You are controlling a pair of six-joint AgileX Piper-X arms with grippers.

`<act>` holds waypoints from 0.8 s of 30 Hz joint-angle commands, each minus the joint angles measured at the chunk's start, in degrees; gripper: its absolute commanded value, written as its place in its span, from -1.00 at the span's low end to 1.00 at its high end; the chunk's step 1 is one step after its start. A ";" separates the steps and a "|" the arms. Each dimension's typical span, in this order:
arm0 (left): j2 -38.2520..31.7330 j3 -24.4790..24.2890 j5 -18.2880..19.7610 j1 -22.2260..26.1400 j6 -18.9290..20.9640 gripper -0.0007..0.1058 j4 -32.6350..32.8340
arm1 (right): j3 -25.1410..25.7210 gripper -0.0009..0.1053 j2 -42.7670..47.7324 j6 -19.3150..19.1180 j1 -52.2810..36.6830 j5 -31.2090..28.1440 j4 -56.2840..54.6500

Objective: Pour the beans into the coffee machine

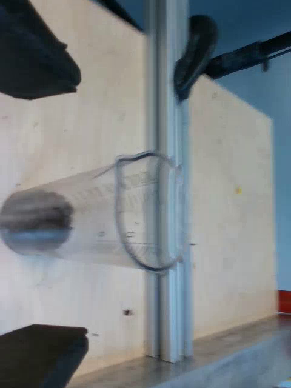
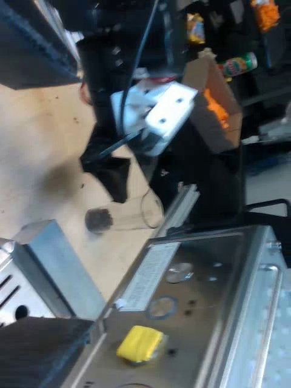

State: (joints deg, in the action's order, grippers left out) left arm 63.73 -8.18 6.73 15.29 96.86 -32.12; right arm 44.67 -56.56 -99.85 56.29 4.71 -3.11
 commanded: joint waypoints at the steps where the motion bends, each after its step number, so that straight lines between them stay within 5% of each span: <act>1: 3.59 -0.04 0.34 -0.09 0.11 0.47 -4.76 | 0.49 0.48 0.26 -0.37 0.00 -0.13 1.74; 14: 18.20 -8.75 0.34 -0.09 0.11 0.47 -10.76 | 0.49 0.48 0.26 -0.37 0.00 -0.22 2.56; 24: 20.56 -11.32 0.73 -0.09 0.11 0.38 -10.65 | 0.49 0.48 0.26 -0.37 0.00 -2.36 3.12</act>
State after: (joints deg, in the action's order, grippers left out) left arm 84.30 -19.25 6.95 15.29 96.86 -42.14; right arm 44.67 -56.56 -99.85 56.29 2.62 -0.72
